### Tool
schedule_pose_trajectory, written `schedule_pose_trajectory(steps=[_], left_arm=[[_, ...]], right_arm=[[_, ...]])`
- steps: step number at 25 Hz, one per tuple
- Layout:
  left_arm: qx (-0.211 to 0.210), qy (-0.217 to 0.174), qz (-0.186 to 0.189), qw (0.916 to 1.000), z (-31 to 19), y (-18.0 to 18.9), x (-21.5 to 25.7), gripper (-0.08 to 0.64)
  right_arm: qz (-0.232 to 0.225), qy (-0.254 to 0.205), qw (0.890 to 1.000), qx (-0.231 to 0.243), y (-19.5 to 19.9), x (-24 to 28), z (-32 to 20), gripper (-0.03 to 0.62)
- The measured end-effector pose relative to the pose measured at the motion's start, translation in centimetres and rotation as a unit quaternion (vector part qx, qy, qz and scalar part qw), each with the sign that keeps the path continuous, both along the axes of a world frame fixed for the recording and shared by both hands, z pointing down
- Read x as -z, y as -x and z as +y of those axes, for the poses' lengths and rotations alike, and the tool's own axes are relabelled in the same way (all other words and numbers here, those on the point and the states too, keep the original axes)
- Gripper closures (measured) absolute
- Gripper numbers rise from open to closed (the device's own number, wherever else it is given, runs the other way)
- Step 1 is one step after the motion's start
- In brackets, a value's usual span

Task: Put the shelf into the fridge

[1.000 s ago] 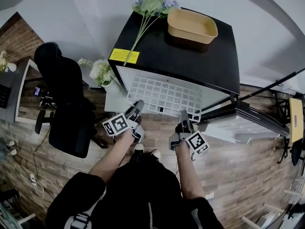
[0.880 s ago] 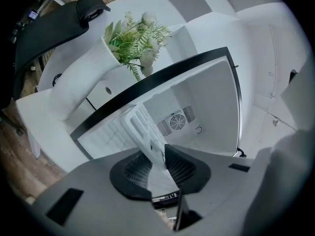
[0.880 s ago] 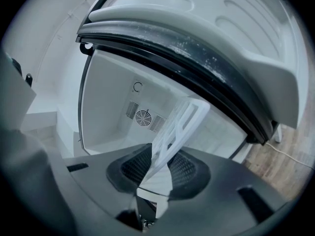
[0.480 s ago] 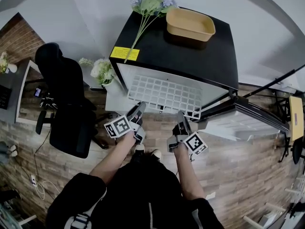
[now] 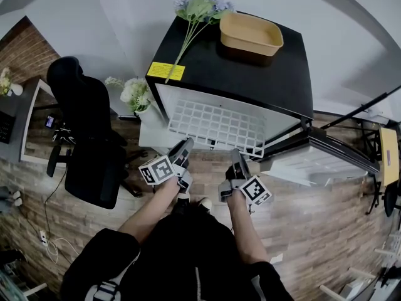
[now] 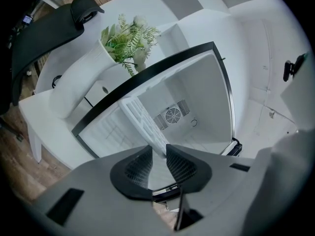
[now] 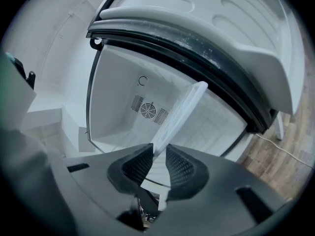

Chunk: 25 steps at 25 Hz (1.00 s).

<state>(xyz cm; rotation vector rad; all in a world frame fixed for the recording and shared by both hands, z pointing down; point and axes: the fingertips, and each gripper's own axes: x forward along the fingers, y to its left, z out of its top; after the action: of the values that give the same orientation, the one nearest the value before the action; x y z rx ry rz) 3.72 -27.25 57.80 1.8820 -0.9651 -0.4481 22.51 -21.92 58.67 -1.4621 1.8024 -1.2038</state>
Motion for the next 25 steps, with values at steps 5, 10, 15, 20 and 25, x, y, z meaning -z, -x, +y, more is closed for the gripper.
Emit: schedule_pose_trajectory(steps=[5, 10, 15, 20, 25], left_arm=[[0.001, -0.005, 0.000, 1.0000, -0.4, -0.1, 0.2, 0.462], [0.001, -0.008, 0.001, 1.0000, -0.9, -0.2, 0.4, 0.462], [0.004, -0.006, -0.001, 1.0000, -1.8, -0.5, 0.2, 0.462], [0.004, -0.005, -0.002, 1.0000, -3.0, -0.7, 0.1, 0.462], [0.005, -0.004, -0.004, 1.0000, -4.2, -1.0, 0.0, 0.462]], right_arm=[[-0.005, 0.001, 1.000, -0.004, -0.1, 0.1, -0.4, 0.517], [0.004, 0.011, 1.000, -0.010, -0.5, -0.2, -0.6, 0.517], [0.000, 0.018, 1.000, -0.016, -0.8, -0.3, -1.5, 0.517], [0.002, 0.010, 1.000, -0.013, -1.0, -0.1, -2.8, 0.517], [0.004, 0.010, 1.000, -0.015, -1.3, -0.2, -4.1, 0.517]])
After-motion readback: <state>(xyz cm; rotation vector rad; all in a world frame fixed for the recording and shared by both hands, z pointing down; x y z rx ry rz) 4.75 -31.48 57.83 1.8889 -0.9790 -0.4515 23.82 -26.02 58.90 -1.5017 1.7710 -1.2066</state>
